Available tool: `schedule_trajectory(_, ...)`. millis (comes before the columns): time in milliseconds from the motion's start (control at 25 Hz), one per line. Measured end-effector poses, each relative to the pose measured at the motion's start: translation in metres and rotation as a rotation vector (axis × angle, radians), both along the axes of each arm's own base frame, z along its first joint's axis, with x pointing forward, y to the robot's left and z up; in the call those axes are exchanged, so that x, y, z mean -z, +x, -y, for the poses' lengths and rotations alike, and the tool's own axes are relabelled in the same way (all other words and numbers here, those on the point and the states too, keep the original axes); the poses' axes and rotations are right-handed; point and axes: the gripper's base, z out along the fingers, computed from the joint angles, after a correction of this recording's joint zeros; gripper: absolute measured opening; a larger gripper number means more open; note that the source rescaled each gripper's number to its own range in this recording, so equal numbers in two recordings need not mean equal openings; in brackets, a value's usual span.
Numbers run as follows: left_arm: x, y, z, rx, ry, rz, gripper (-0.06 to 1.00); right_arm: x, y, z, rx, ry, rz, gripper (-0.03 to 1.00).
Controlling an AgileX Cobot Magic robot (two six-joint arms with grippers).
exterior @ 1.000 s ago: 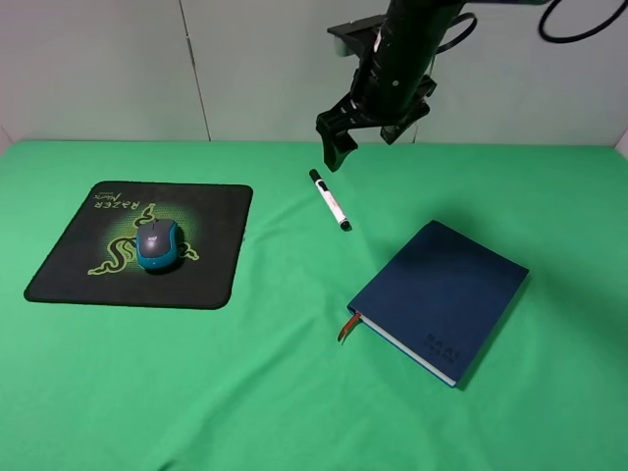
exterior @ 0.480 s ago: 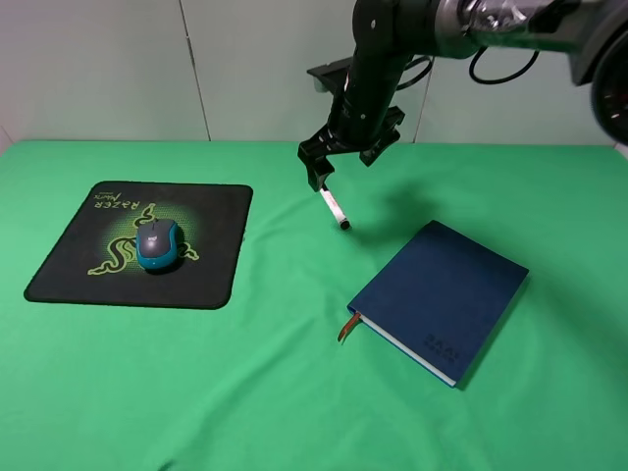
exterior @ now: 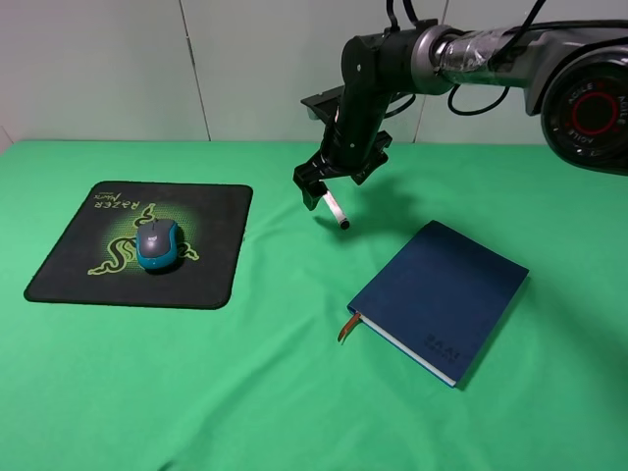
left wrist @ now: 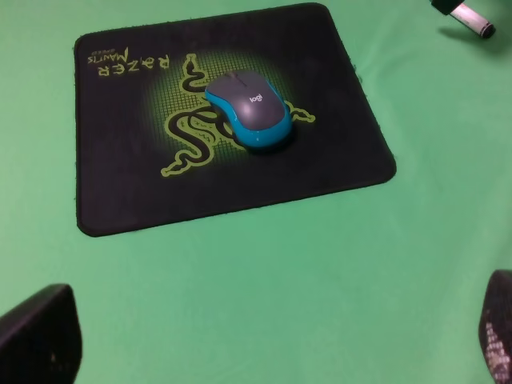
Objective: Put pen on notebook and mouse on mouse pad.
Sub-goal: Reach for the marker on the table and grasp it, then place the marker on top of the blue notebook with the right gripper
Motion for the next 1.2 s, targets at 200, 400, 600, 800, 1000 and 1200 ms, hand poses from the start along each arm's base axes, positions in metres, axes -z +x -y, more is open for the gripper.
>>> schedule_trajectory(200,0.0,0.0,0.0,0.0,0.0,0.0,1.0,0.019,0.001,-0.001,0.0,-0.013,-0.023,1.0)
schedule_trajectory(400,0.0,0.0,0.0,0.0,0.0,0.0,1.0,0.022,0.002,-0.001,0.001,-0.009,-0.015,1.0)
schedule_trajectory(600,0.0,0.0,0.0,0.0,0.0,0.0,1.0,0.022,0.002,-0.001,0.001,-0.009,-0.015,0.77)
schedule_trajectory(800,0.0,0.0,0.0,0.0,0.0,0.0,1.0,0.022,0.002,-0.001,0.001,-0.009,-0.015,0.41)
schedule_trajectory(1000,0.0,0.0,0.0,0.0,0.0,0.0,1.0,0.022,0.003,-0.001,0.0,-0.01,-0.013,0.03)
schedule_trajectory(1200,0.0,0.0,0.0,0.0,0.0,0.0,1.0,0.022,0.003,-0.001,-0.002,-0.015,-0.011,0.0)
